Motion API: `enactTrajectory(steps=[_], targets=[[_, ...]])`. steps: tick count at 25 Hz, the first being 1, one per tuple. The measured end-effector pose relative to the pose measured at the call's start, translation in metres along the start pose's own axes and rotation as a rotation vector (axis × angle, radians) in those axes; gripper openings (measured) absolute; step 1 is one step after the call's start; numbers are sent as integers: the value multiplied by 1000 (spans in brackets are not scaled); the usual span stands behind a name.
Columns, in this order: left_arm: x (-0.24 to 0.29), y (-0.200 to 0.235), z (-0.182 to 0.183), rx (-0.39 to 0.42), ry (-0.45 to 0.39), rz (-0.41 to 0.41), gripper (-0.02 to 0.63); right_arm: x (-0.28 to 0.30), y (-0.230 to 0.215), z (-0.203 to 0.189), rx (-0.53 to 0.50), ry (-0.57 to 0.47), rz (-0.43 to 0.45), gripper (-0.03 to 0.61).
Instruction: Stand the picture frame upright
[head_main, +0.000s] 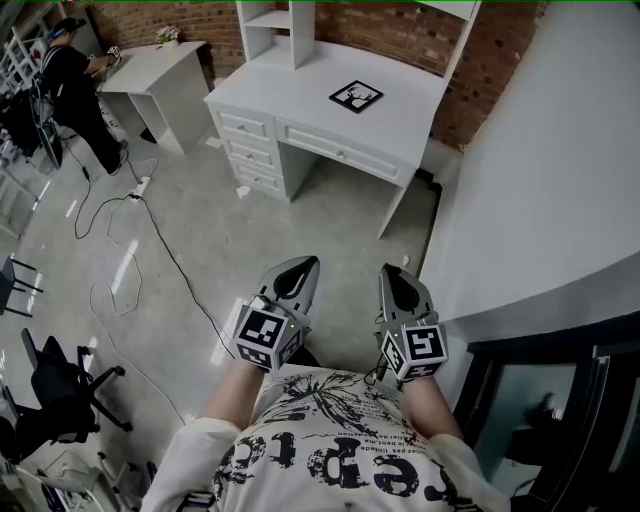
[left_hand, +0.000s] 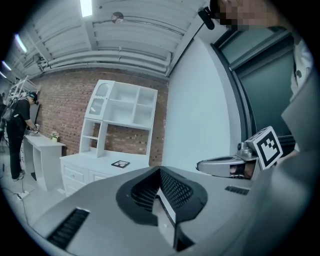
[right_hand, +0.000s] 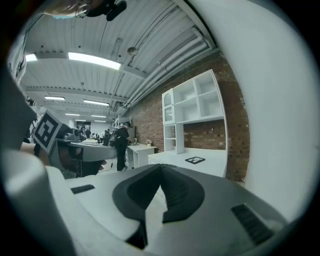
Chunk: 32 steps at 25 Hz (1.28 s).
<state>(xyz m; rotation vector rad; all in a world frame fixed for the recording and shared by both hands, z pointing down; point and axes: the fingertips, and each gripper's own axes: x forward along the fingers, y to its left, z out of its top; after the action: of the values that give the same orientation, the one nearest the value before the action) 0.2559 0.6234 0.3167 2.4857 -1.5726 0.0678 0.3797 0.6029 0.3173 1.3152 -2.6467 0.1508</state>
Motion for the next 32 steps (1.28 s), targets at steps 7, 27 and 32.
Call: enactTrajectory(steps=[7, 27, 32], targets=[[18, 33, -9, -24, 20, 14, 14, 37, 2, -7, 19, 26, 10, 6], [129, 263, 21, -40, 78, -105, 15, 281, 11, 10, 69, 124, -89, 6], [150, 324, 34, -22, 84, -148, 15, 347, 21, 18, 59, 141, -116, 7]])
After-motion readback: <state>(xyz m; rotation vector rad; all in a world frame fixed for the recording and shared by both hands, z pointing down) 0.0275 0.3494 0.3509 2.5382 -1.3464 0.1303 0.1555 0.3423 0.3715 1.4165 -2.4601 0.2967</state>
